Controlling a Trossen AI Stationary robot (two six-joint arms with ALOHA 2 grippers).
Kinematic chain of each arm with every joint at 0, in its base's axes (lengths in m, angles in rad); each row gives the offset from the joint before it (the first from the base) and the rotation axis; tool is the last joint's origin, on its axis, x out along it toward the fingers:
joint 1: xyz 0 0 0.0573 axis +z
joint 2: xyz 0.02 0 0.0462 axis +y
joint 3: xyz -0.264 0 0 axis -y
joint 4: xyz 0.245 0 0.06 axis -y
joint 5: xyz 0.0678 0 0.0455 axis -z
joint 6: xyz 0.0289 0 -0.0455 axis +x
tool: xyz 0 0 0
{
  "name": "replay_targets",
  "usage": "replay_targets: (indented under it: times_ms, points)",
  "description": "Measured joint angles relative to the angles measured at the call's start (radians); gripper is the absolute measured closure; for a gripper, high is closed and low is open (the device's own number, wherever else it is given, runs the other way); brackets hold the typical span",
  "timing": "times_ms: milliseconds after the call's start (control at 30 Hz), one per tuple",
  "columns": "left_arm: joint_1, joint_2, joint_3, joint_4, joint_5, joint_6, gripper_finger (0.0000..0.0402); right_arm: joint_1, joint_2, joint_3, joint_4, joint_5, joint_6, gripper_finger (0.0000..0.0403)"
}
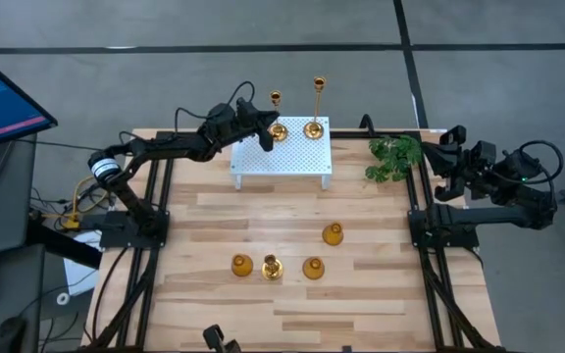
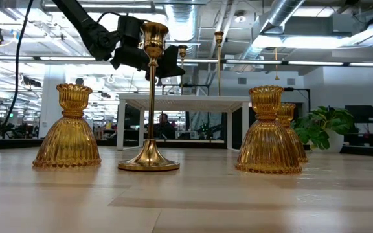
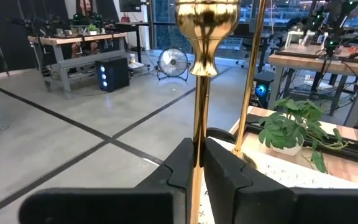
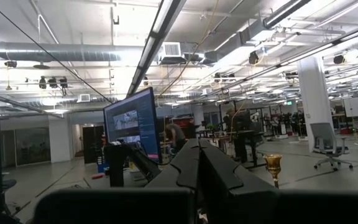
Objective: Pick & Place candle stick holders
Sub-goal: Put the medium gold candle holder on the shelf
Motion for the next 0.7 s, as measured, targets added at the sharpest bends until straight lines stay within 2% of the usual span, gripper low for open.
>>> replay_targets:
  times_ms: [133, 333, 700]
  points:
    - [0.0, 0.006, -0.005, -0.031, -0.003, 0.009, 0.0364, 0.0, 0.0, 0.0, 0.0, 0.0, 0.0, 0.0403]
    - [0.004, 0.003, -0.004, -0.017, -0.003, 0.016, 0.038, 0.0, 0.0, 0.0, 0.0, 0.0, 0.0, 0.0403]
    - [0.0, 0.009, -0.003, -0.032, 0.002, 0.009, 0.037, 0.0, 0.0, 0.0, 0.001, 0.0, 0.0, 0.0403]
